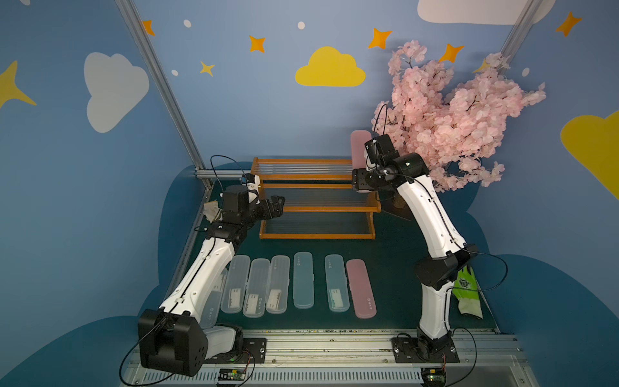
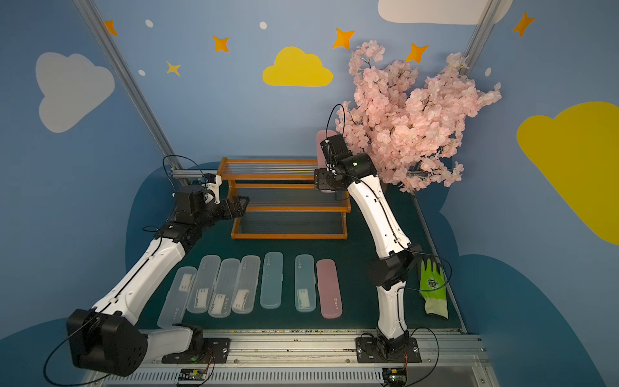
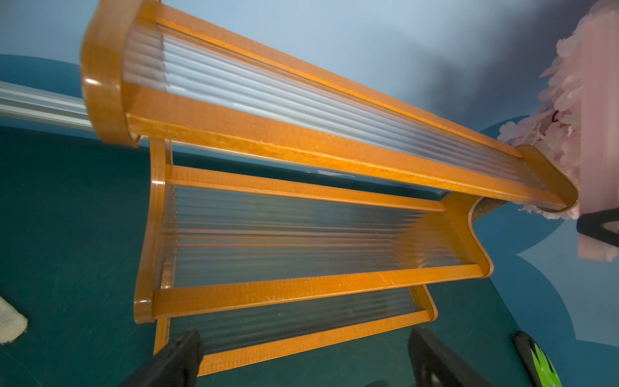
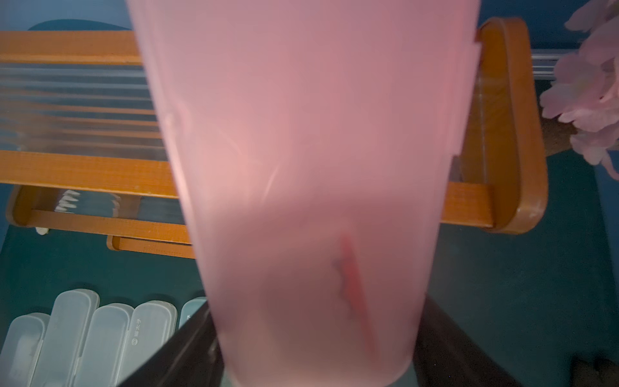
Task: Place the pencil cases on the shelf according to color
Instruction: Place the pencil case on the shelf.
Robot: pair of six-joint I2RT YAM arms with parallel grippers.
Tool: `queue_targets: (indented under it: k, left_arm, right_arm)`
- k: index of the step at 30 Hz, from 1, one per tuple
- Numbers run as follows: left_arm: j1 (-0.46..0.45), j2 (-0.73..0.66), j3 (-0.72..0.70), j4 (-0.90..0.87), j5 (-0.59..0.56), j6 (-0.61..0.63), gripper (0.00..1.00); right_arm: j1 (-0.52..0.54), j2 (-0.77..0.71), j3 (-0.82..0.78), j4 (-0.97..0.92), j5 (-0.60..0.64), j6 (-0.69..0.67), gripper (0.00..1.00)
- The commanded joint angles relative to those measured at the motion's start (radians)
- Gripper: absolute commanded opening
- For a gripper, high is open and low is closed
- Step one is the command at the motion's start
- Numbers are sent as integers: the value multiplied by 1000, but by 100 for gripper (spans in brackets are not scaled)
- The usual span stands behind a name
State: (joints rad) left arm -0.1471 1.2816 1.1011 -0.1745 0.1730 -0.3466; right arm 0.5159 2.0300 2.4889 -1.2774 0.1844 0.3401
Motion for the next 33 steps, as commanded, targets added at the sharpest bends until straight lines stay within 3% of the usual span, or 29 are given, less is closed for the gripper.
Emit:
queue_targets:
  k: [1, 33]
  left_arm:
    - [-3, -9, -7, 10, 31, -8, 100]
    - [-3, 10, 0, 3, 35, -12, 100]
  right_arm:
    - [-7, 8, 21, -21, -17, 8, 72]
    - [-48, -56, 19, 108, -117, 33, 91]
